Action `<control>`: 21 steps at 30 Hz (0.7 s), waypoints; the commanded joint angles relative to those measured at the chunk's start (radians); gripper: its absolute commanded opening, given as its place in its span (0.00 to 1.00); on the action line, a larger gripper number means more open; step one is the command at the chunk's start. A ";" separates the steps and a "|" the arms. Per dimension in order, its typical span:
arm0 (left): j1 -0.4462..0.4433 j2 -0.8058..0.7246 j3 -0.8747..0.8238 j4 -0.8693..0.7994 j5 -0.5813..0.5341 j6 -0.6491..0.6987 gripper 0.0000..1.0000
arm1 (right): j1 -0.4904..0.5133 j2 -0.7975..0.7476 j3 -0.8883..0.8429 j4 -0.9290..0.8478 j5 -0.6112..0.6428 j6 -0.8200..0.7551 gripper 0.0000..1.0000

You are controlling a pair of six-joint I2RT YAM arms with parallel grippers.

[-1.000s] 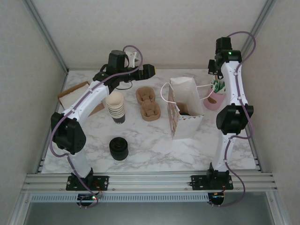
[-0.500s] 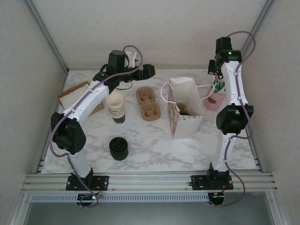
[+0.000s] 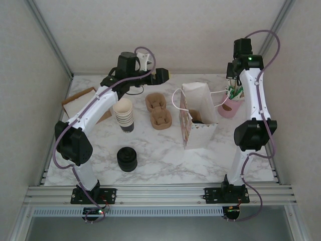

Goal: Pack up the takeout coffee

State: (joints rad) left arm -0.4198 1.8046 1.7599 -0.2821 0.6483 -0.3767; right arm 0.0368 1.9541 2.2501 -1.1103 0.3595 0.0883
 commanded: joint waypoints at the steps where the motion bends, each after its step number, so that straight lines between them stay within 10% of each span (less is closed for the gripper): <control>1: -0.021 0.015 0.053 -0.018 0.016 0.032 1.00 | 0.007 -0.071 -0.015 0.026 0.039 -0.010 0.00; 21: -0.086 0.051 0.118 -0.006 0.011 0.042 1.00 | 0.021 -0.288 0.042 -0.012 -0.001 0.024 0.00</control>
State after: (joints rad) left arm -0.4950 1.8469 1.8385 -0.2962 0.6479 -0.3538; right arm 0.0505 1.7046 2.2517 -1.1049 0.3656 0.0963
